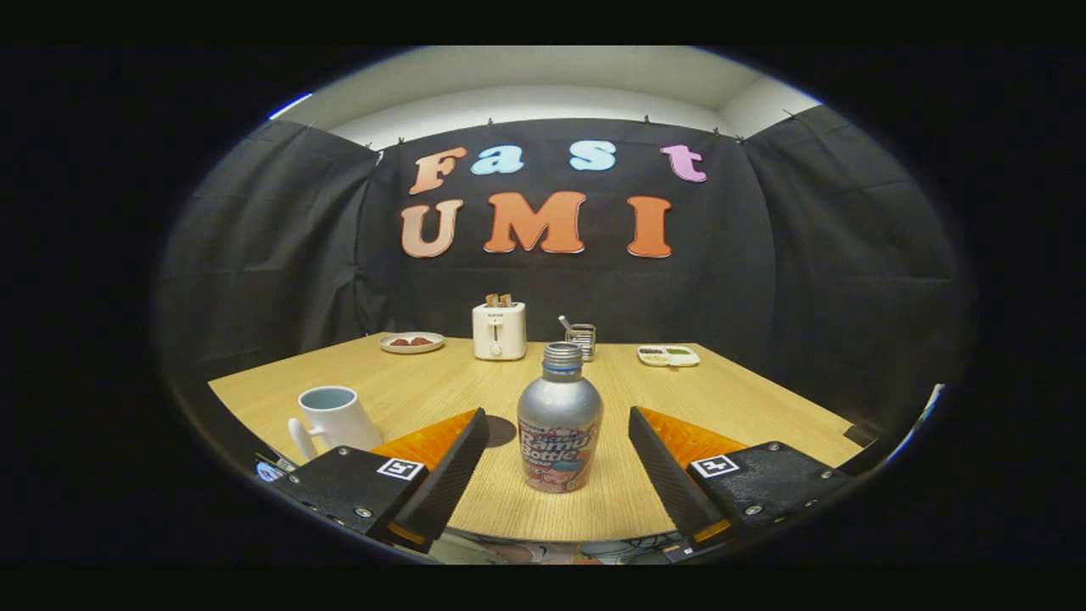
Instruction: Take the bottle from table, then pour the juice into the cup, finally place the bottle on the coaster
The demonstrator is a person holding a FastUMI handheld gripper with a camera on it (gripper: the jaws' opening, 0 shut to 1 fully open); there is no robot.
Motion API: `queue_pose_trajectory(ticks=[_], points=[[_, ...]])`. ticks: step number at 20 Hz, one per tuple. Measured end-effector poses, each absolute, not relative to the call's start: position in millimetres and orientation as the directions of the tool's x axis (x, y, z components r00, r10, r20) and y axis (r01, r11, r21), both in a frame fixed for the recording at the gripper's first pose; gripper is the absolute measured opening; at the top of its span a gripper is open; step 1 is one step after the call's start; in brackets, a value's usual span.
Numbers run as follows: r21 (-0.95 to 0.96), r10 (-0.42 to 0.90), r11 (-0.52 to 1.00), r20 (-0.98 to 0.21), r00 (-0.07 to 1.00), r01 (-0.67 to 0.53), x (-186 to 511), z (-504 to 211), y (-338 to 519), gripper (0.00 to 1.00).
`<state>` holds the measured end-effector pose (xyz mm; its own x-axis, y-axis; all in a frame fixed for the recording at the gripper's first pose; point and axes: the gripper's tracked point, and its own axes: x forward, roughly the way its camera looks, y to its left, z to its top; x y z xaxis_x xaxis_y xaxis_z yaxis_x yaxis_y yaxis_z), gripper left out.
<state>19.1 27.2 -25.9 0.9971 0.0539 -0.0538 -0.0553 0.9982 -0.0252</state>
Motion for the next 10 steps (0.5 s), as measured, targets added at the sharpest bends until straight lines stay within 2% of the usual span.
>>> queue_pose_trajectory(ticks=[10], points=[[-0.024,0.021,0.999,-0.168,0.986,-0.026,48,-78,21,0.99]])
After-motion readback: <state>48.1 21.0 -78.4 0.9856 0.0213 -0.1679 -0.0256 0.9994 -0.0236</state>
